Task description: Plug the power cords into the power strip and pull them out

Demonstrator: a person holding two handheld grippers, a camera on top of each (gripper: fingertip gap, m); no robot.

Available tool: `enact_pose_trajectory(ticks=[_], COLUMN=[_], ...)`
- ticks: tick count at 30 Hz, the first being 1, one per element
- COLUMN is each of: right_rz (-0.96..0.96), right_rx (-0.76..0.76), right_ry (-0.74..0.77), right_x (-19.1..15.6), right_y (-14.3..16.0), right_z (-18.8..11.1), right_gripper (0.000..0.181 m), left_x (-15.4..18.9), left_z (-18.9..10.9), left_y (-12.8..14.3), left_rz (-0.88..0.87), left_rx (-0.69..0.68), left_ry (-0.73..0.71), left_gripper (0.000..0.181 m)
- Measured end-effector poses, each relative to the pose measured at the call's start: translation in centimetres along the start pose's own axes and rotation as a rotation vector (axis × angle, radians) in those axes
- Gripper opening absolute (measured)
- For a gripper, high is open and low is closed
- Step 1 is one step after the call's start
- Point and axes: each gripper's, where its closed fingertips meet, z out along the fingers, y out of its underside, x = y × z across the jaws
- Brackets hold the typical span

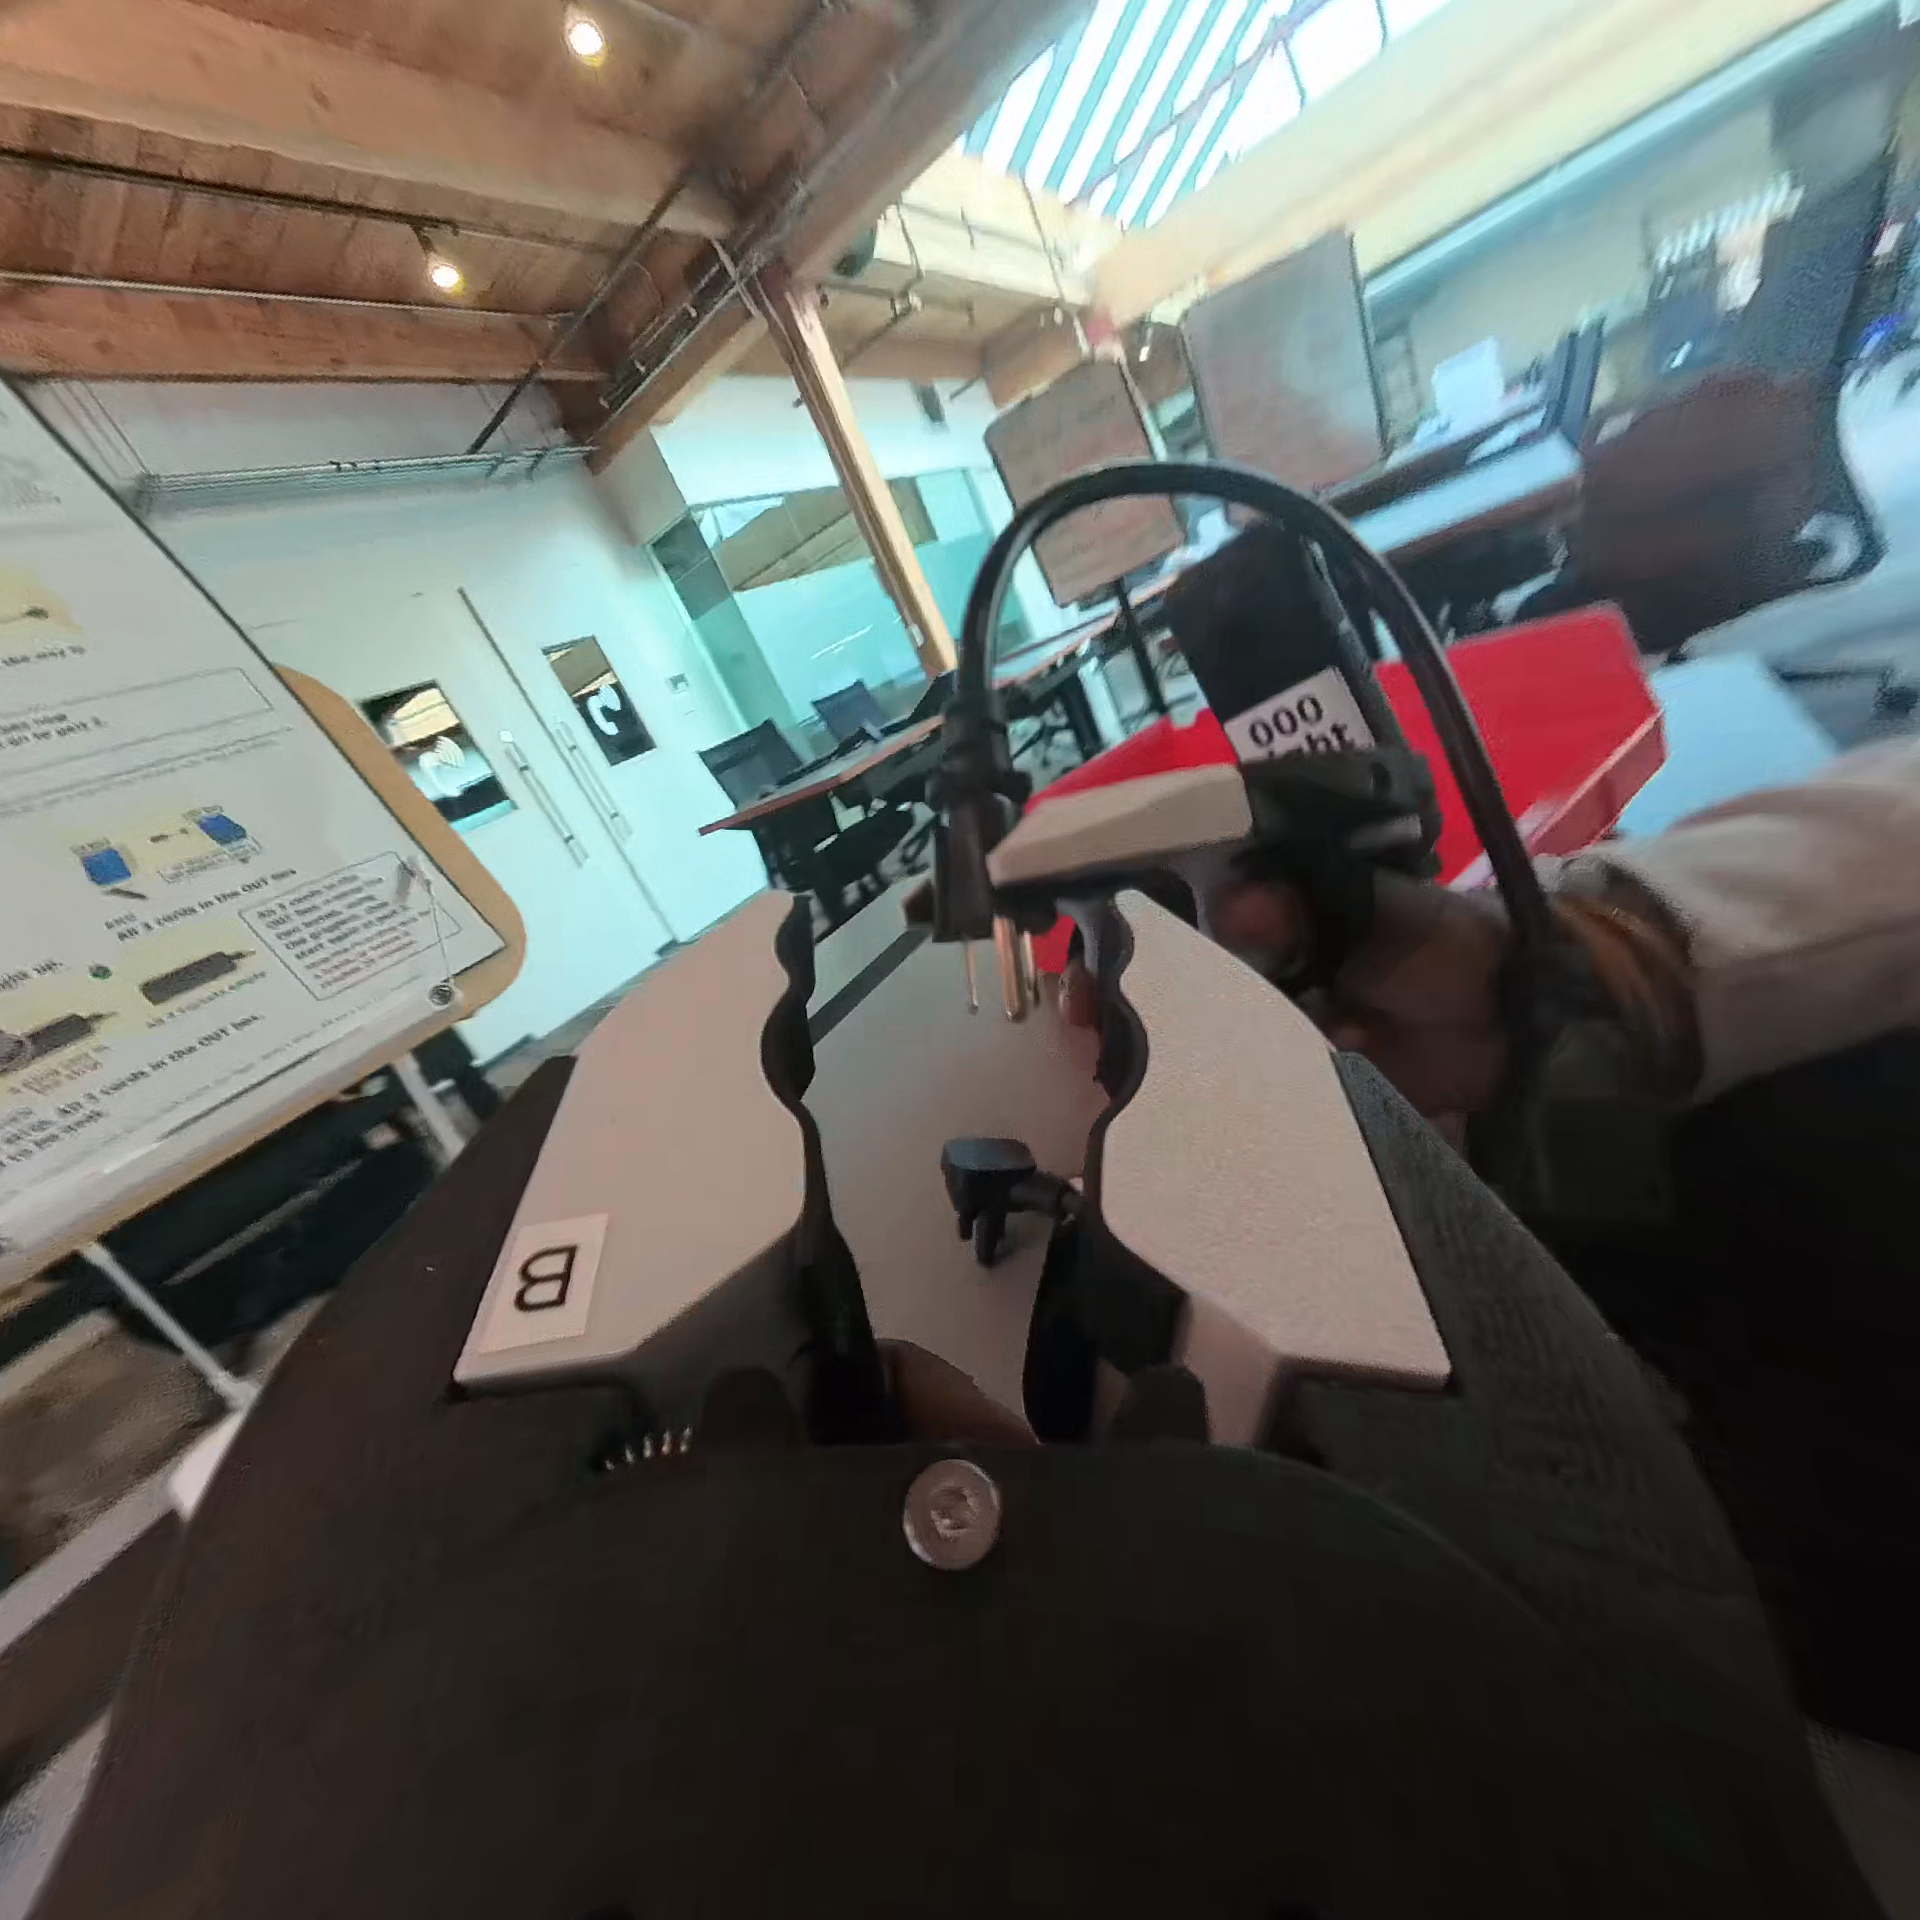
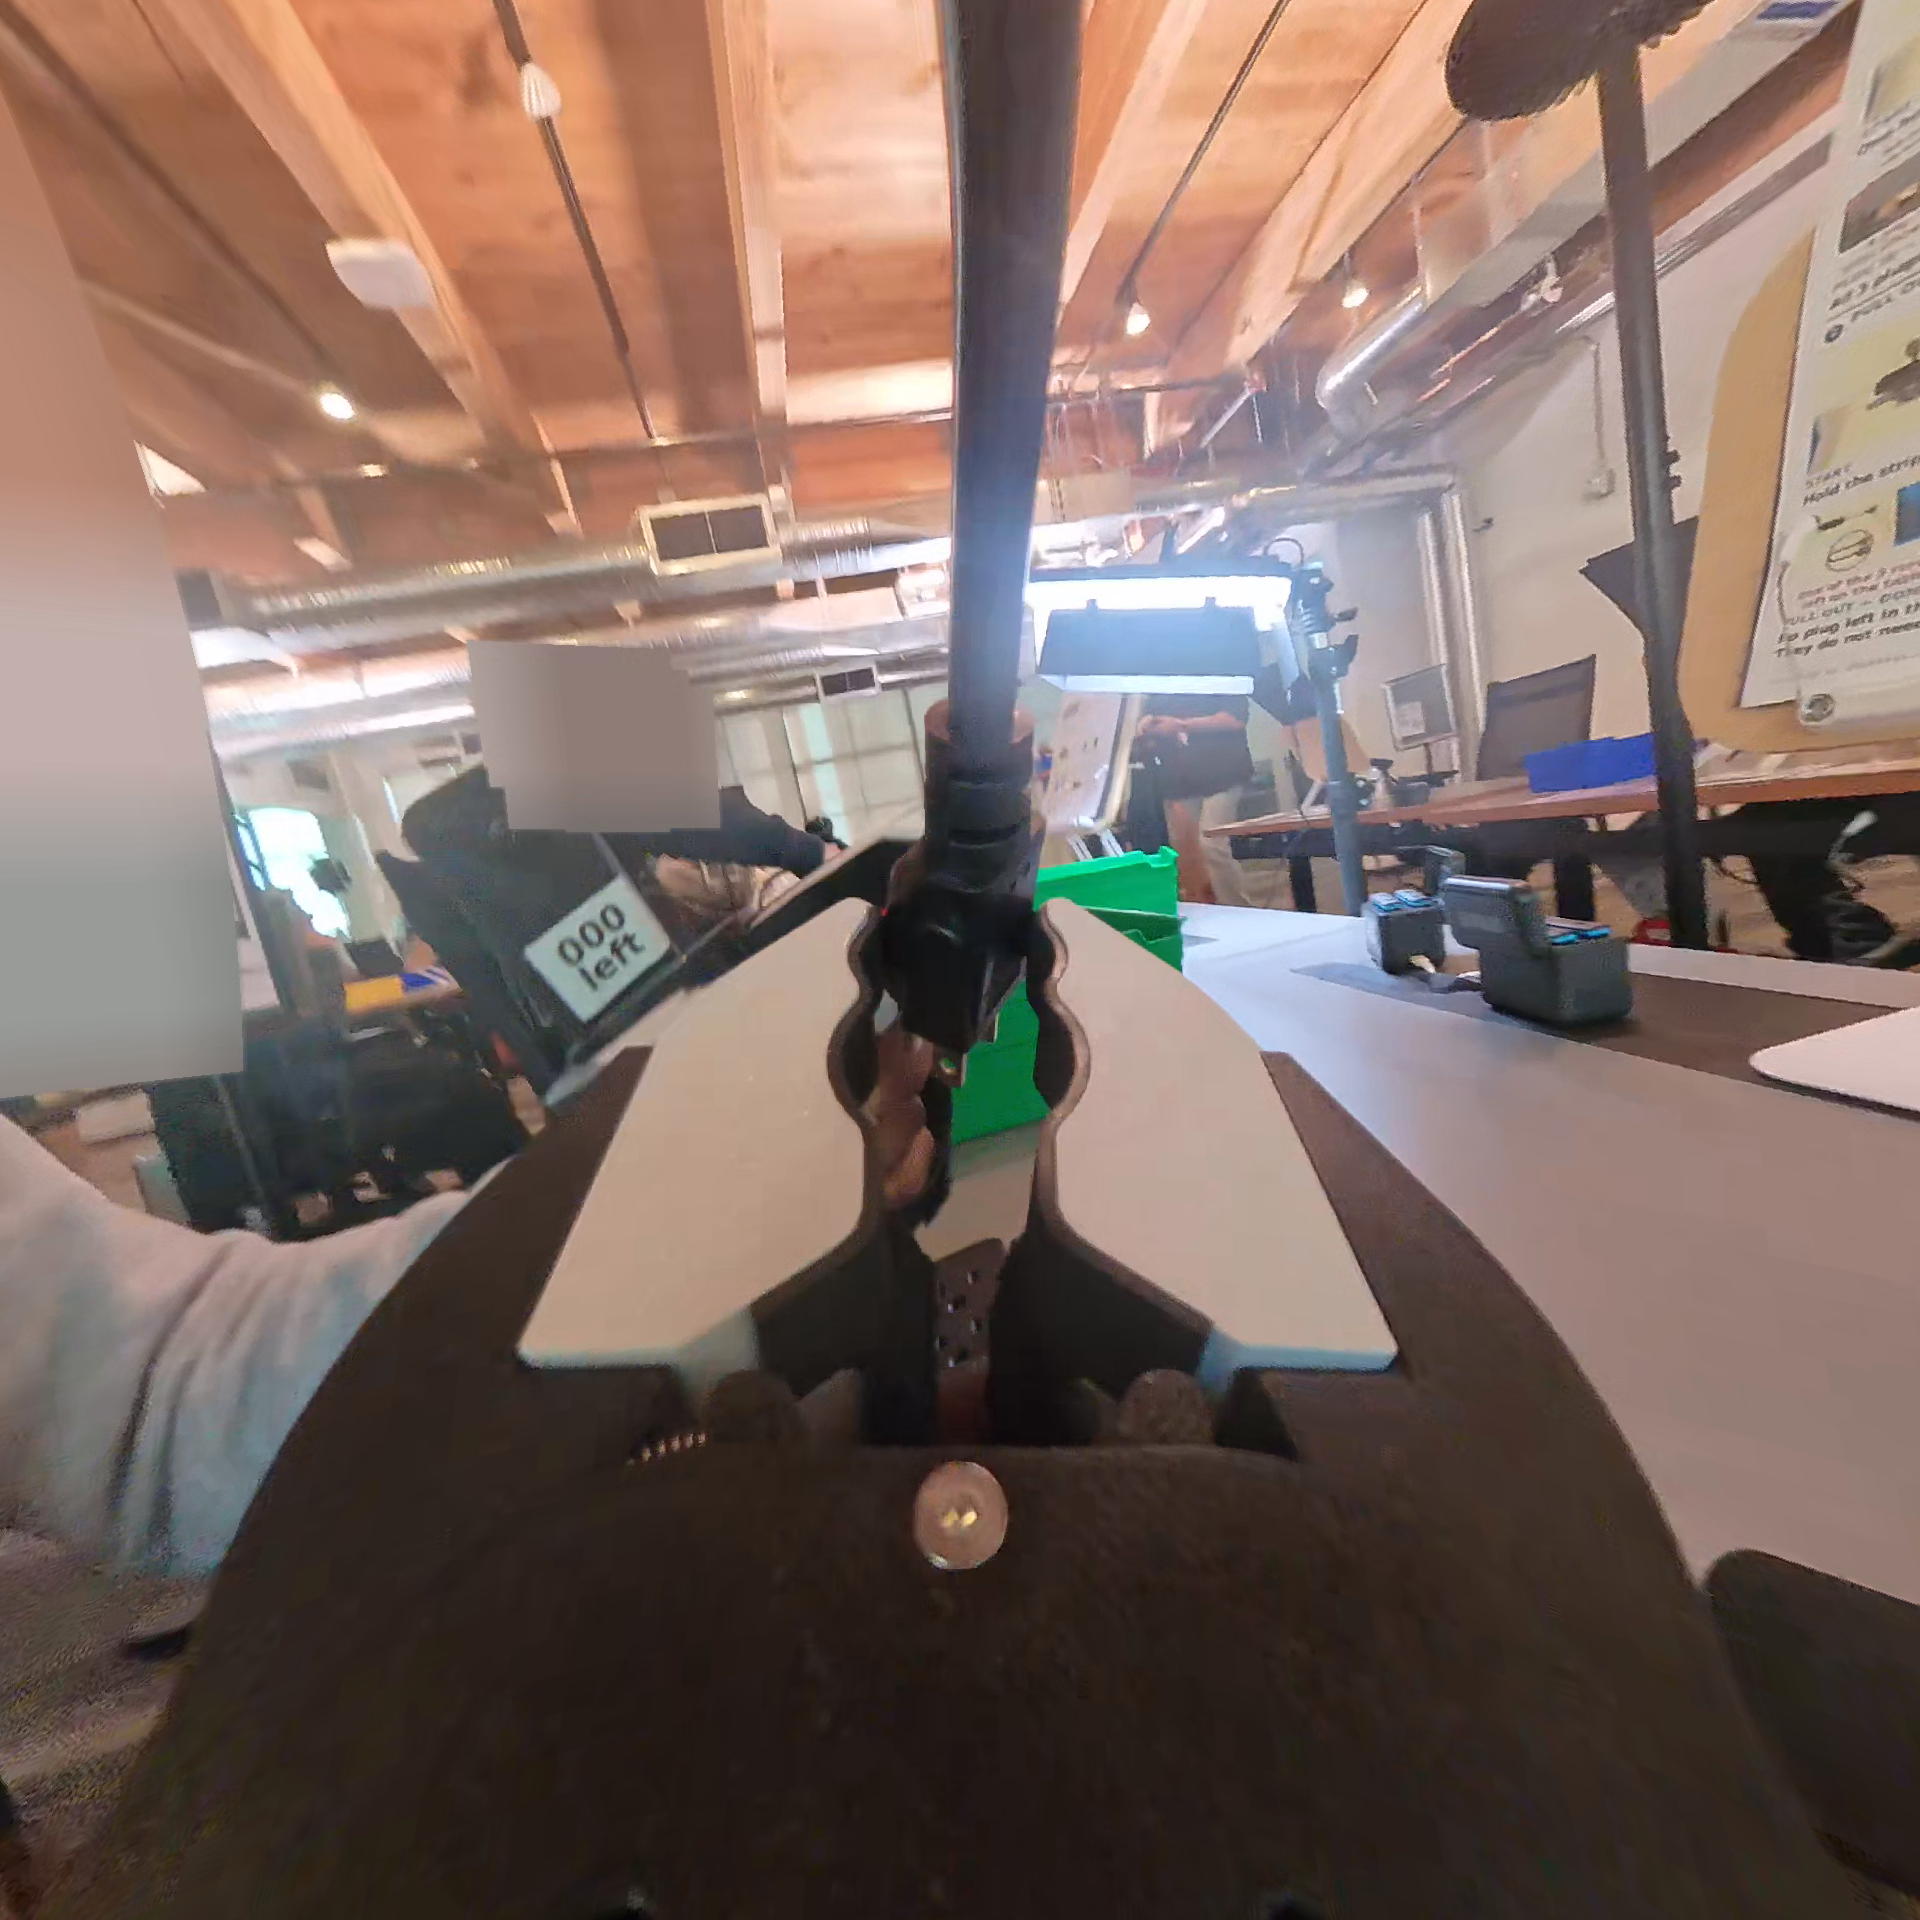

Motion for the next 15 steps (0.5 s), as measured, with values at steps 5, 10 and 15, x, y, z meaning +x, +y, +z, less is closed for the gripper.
enact_pose_trajectory(ticks=[5,10,15], right_rz=[0.087,0.197,0.212], right_rx=[0.019,0.029,0.011], right_ry=[-0.039,-0.066,-0.099], right_x=[-0.2,-0.2,-0.7], right_y=[0.1,0.3,0.6], right_z=[0.2,0.4,0.6], right_gripper=[0.026,0.026,0.026], left_x=[0.6,0.7,0.5], left_z=[1.4,1.9,1.8], left_y=[1.1,1.3,1.5], left_rz=[0.197,0.420,0.424], left_rx=[-0.080,-0.119,-0.123], left_ry=[-0.108,-0.189,-0.202], left_gripper=[0.050,0.042,0.029])
